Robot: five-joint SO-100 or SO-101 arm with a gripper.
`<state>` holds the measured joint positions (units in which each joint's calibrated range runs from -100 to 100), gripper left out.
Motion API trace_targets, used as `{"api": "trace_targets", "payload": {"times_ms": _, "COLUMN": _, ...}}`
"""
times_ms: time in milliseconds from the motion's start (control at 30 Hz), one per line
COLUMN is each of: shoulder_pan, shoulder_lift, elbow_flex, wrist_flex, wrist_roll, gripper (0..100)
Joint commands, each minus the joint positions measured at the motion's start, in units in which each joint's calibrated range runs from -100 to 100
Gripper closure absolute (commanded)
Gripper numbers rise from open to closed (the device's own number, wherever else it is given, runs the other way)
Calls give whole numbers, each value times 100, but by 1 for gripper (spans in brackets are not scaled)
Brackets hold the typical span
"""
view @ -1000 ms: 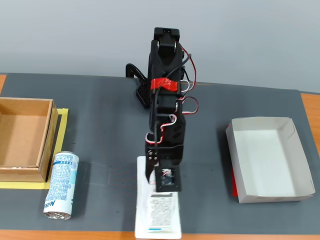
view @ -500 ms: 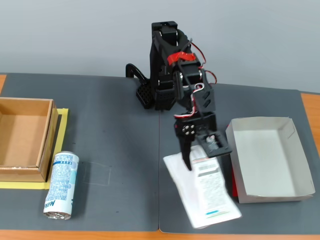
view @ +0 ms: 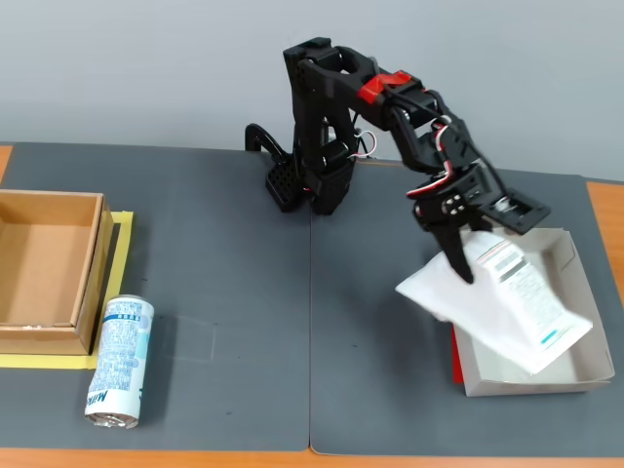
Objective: Pick the sandwich and put it in the gray box
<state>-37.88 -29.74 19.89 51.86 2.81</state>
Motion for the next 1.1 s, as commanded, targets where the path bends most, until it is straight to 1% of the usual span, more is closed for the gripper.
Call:
{"api": "trace_targets", "payload": {"times_ms": 0, "shoulder_pan": -319, "shoulder_lift": -227, "elbow_flex": -203, "wrist_flex": -82, "wrist_roll": -7, "gripper": 98}}
{"api": "trace_targets", "payload": {"times_ms": 67, "shoulder_pan": -468, "shoulder_lift": -176, "elbow_flex": -203, "wrist_flex": -117, "wrist_roll": -7, "gripper": 98}}
{"api": "trace_targets", "payload": {"times_ms": 267, "shoulder_pan": -819, "shoulder_lift": -91, "elbow_flex": -112, "wrist_flex": -733, "wrist_roll": -7, "gripper": 98}}
{"api": "trace_targets", "payload": {"times_ms": 367, "shoulder_pan": -916, "shoulder_lift": 316, "elbow_flex": -230, "wrist_flex": -803, "wrist_roll": -7, "gripper": 98}}
{"api": "trace_targets", "payload": {"times_ms": 1067, "shoulder_pan": -1080, "shoulder_lift": 2910, "elbow_flex": -2645, "wrist_flex": -803, "wrist_roll": -13, "gripper": 98}}
